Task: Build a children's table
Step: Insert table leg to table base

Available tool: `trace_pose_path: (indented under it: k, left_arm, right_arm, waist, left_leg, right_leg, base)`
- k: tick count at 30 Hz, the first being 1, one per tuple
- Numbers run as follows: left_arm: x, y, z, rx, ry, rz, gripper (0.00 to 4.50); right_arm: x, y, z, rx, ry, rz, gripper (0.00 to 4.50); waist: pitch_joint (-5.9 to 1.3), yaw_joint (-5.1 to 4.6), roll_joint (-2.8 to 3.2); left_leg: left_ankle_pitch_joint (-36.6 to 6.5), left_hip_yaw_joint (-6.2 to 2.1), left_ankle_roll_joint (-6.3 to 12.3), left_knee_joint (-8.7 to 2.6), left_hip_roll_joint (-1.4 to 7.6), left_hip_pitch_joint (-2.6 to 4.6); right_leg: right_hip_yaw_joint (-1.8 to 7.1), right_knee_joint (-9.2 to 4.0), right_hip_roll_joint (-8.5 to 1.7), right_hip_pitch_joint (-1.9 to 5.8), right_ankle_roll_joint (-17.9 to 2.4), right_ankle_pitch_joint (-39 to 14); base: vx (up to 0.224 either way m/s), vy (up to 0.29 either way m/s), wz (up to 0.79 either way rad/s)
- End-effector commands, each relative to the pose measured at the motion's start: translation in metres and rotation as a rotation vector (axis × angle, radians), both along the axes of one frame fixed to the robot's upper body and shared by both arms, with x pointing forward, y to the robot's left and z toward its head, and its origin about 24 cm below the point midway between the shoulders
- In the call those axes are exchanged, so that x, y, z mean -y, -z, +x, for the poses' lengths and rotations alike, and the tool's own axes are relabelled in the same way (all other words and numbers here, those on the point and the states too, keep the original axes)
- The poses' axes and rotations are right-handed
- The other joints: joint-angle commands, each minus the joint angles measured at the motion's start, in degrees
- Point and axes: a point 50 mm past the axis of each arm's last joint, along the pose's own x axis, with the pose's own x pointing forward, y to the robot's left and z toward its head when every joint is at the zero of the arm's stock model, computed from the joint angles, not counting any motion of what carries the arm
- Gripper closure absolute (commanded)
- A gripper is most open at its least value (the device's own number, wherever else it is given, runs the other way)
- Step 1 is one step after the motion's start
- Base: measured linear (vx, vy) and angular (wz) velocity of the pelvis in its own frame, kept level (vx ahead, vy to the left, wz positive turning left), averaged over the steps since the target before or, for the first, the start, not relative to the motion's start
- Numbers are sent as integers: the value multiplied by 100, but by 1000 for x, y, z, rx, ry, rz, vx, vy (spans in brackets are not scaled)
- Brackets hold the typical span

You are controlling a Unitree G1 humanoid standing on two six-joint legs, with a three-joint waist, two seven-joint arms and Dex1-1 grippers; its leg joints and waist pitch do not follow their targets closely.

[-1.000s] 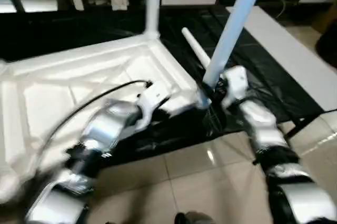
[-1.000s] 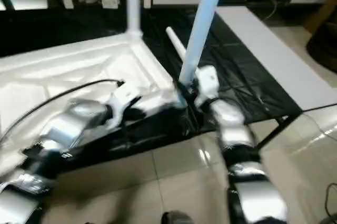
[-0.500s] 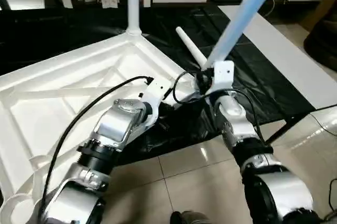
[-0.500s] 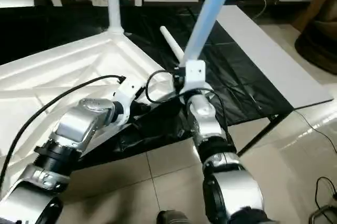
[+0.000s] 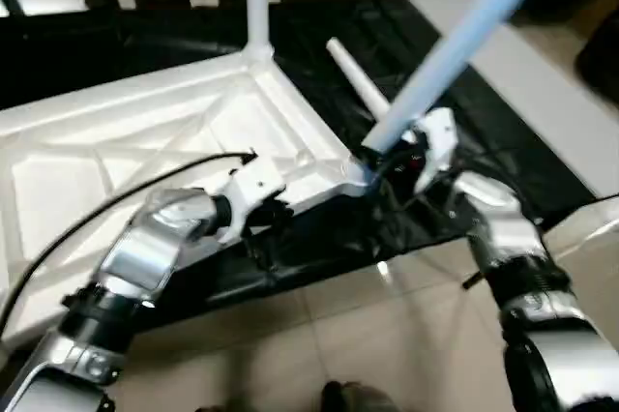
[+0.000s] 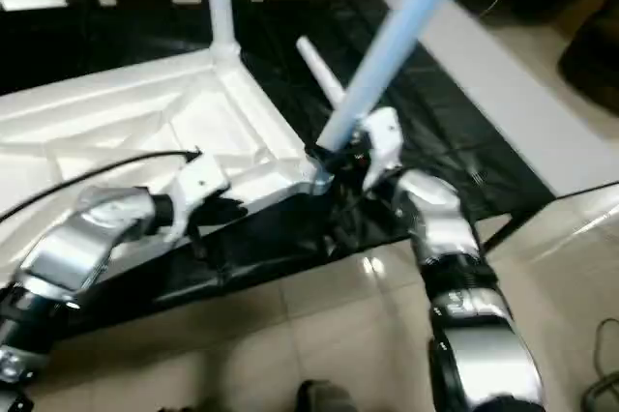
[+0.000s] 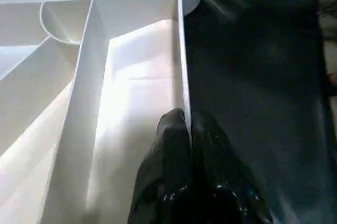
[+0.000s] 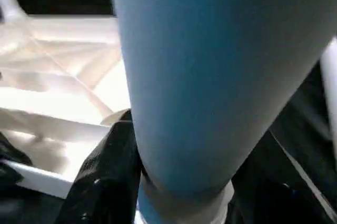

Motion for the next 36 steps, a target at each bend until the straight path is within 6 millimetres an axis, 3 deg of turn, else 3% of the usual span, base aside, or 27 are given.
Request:
trace_pose_path:
  k: [1, 2, 6, 8, 11, 12, 16, 17, 18, 19, 20, 21, 23, 24, 25, 26, 27, 28, 29, 30, 31, 32, 33, 34, 35, 36]
  left_arm:
    - [4, -3, 0, 31, -25, -94, 450]
    - [4, -3, 0, 32, -26, -96, 450]
    - [2, -9, -1, 83, -33, -133, 450]
    - [1, -9, -3, 77, -41, -148, 450]
    - [2, -9, -8, 69, -34, -158, 450]
    - [1, -8, -10, 68, -31, -150, 450]
    - [-1, -7, -11, 71, -35, -137, 450]
    - [-2, -7, -11, 73, -37, -137, 450]
    - [-3, -7, -11, 71, -36, -137, 450]
    - [-3, -8, -11, 71, -34, -136, 450]
    - [-4, -8, -11, 70, -32, -132, 450]
    - [-4, -8, -12, 68, -27, -125, 450]
    - [-5, -8, -12, 68, -20, -115, 450]
    - [-5, -9, -12, 67, -10, -110, 450]
    - [-5, -9, -12, 66, -4, -109, 450]
    - [-6, -10, -12, 65, -2, -108, 450]
    - [-6, -10, -12, 65, -2, -108, 450]
    - [-6, -10, -12, 65, -4, -106, 450]
    - [-6, -10, -12, 65, -4, -106, 450]
    - [-6, -10, -11, 65, -7, -103, 450]
    - [-8, -11, -9, 66, -22, -102, 450]
    - [-8, -11, -9, 66, -22, -102, 450]
    - [-8, -11, -8, 68, -28, -102, 450]
    - [-8, -11, -8, 68, -30, -102, 450]
    - [-8, -11, -8, 67, -30, -103, 450]
    - [-8, -11, -8, 65, -29, -104, 450]
  right_arm:
    - [4, -14, -2, 17, 13, 79, 262]
    - [4, -15, -2, 18, 15, 82, 262]
    - [17, -20, -5, -33, 89, 55, 262]
    - [22, -24, -5, -72, 212, -16, 262]
    - [19, -36, -8, 18, 241, -36, 262]
    - [16, -42, -15, 72, 191, -2, 262]
    - [16, -45, -21, 93, 206, 21, 262]
    - [15, -46, -22, 98, 203, 20, 262]
    - [14, -47, -25, 95, 194, 34, 262]
    - [13, -49, -26, 94, 191, 43, 262]
    - [12, -50, -28, 88, 185, 50, 262]
    - [9, -50, -31, 87, 170, 38, 262]
    - [7, -45, -35, 76, 139, -2, 262]
    - [6, -42, -37, 76, 128, -20, 262]
    - [5, -41, -38, 78, 125, -28, 262]
    - [5, -40, -39, 76, 120, -29, 262]
    - [4, -39, -39, 74, 118, -27, 262]
    - [4, -39, -40, 74, 116, -29, 262]
    - [3, -38, -40, 74, 116, -30, 262]
    - [3, -38, -40, 73, 116, -29, 262]
    - [2, -38, -40, 75, 115, -33, 262]
    - [2, -38, -40, 75, 115, -33, 262]
    - [2, -38, -40, 77, 115, -36, 262]
    - [2, -38, -40, 83, 118, -39, 262]
    - [2, -38, -41, 77, 122, -15, 262]
    - [3, -38, -41, 71, 130, -5, 262]
  waist:
    - [-417, 63, 93]
    - [-417, 78, 76]
    - [-437, 135, 101]
    - [-465, 157, 84]
    - [-510, 163, 92]
    - [-522, 155, 65]
    - [-501, 181, 108]
    - [-504, 175, 133]
    - [-511, 182, 158]
    - [-505, 173, 146]
    - [-453, 195, 151]
    - [-433, 202, 152]
    - [-442, 220, 172]
    - [-446, 292, 40]
    - [-533, 256, 213]
    - [-510, 176, 324]
    - [-540, 112, 328]
    - [-532, 61, 344]
    - [-553, 8, 388]
    - [-533, -36, 451]
    - [-536, -127, 452]
    - [-512, -187, 478]
    - [-532, -305, 542]
    - [-559, -439, 493]
    - [-530, -447, 375]
    - [-505, -401, 258]
  left_leg:
    - [305, 60, 1042, -261, 109, 23]
    - [293, 74, 1081, -255, 108, 28]
    - [317, 73, 1078, -213, 81, 12]
    - [745, 64, 1073, -183, 53, -14]
    - [757, 83, 1062, -147, 39, -3]
    - [611, 93, 1107, -145, 38, -15]
    - [-459, 134, 898, -216, 55, 97]
    - [-1044, 172, 749, -247, 15, 171]
    - [-1184, 176, 727, -259, 0, 190]
    - [-1428, 194, 731, -257, -50, 185]
    - [-1633, 201, 709, -264, -69, 206]
    - [-1639, 195, 652, -241, -88, 204]
    - [-1548, 189, 579, -238, -108, 258]
    - [-1105, 14, 1083, -135, -271, -276]
    - [-491, -86, 1731, -58, -277, -280]
    - [-24, -186, 2203, -43, -274, -210]
    - [258, -254, 2411, -10, -291, -182]
    - [652, -366, 2714, 27, -349, -184]
    - [1020, -509, 2947, 39, -382, -54]
    - [1185, -630, 3102, 18, -370, 72]
    - [1557, -887, 3455, 4, -374, 303]
    - [1498, -1073, 3662, -19, -330, 537]
    - [1267, -1549, 4059, -17, -149, 1062]
    - [1599, -1982, 4346, -94, 93, 1236]
    - [1611, -1988, 3988, -84, 156, 1209]
    - [1258, -1921, 3598, -92, -2, 1074]
  right_leg:
    - [257, -179, -316, 413, -2020, 1467]
    - [260, -191, -313, 413, -2017, 1439]
    - [276, -170, -308, 426, -1965, 1076]
    - [294, -114, -271, 457, -1878, 1516]
    - [300, -80, -268, 453, -1868, 1621]
    - [306, -79, -264, 464, -1861, 1590]
    - [275, -154, -231, 491, -1869, 294]
    - [255, -207, -168, 550, -1975, -314]
    - [250, -217, -151, 582, -2030, -425]
    - [258, -262, -111, 662, -2110, -675]
    - [274, -320, -107, 699, -2109, -1072]
    - [300, -367, -114, 745, -2042, -1424]
    - [330, -389, -102, 808, -2014, -1570]
    - [181, -421, -262, 1128, -1793, -1463]
    - [38, -472, -472, 1169, -1596, -1369]
    - [-211, -482, -396, 1067, -1498, -1517]
    - [-309, -456, -333, 1067, -1461, -1402]
    - [-457, -448, -255, 1126, -1352, -1244]
    - [-580, -399, -163, 1110, -1302, -1060]
    - [-648, -342, -87, 1059, -1251, -1050]
    - [-720, -224, 40, 977, -1028, -1001]
    - [-766, -101, 110, 782, -901, -1155]
    - [-689, 291, 164, 283, -533, -1585]
    - [-427, 652, 59, -39, -50, -1703]
    - [-42, 700, -171, -229, 145, -1330]
    - [167, 565, -266, -155, 113, -1006]
  base:
    - [0, 0, 0]
    - [0, 0, 0]
    - [0, 0, 0]
    - [0, 0, 0]
    - [0, 0, 0]
    - [0, 0, 0]
    - [0, 0, 0]
    - [0, 0, 0]
    - [0, 0, 0]
    - [0, 0, 0]
    - [0, 0, 0]
    - [0, 0, 0]
    - [0, 0, 0]
    - [59, 20, 12]
    - [63, 28, 39]
    - [63, 28, 39]
    - [68, 36, 55]
    - [83, 40, 60]
    - [83, 40, 60]
    - [126, 33, 56]
    - [136, -6, 53]
    - [136, -6, 53]
    - [122, -42, 60]
    - [106, -89, 49]
    - [106, -89, 49]
    - [74, -117, 33]
